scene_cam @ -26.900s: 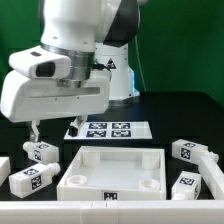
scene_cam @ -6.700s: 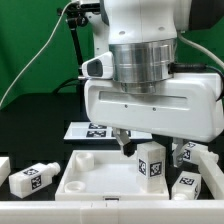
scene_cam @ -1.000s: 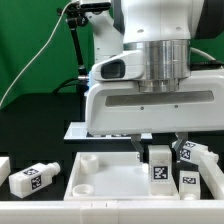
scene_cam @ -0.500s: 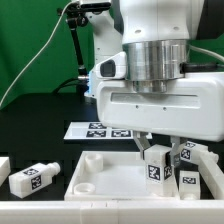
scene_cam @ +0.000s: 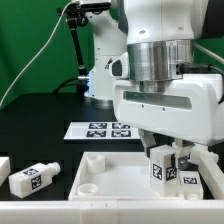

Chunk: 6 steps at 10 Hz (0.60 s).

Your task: Assemble one leg

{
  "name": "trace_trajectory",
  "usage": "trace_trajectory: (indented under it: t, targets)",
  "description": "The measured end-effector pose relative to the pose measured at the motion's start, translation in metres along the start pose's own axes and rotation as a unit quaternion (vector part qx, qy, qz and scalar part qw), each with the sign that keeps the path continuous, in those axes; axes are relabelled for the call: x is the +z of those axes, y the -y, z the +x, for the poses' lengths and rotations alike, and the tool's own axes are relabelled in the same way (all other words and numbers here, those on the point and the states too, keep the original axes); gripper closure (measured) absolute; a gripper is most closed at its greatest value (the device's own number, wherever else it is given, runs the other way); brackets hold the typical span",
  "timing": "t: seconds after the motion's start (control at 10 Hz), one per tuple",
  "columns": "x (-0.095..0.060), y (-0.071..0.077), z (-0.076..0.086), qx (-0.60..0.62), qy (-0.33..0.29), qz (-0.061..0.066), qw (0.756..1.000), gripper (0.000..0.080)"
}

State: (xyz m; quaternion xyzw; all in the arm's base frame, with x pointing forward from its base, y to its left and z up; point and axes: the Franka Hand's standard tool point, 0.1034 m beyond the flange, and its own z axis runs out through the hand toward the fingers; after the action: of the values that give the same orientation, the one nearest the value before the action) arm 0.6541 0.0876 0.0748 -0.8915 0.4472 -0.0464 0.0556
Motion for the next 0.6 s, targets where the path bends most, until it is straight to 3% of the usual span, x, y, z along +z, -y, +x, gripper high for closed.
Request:
trace_trajectory:
  t: [0.1, 0.2, 0.6]
  targets:
    - [-0.001, 0.0025, -0.0028, -0.02, -0.001, 0.001, 1.0, 0.026]
    - [-0.0024, 0.0037, 0.0009, -0.08, -0.006, 0.008, 0.997, 0.017]
    - [-0.002, 0.0012, 0.0064, -0.215, -0.01, 0.007, 0.976, 0.0151]
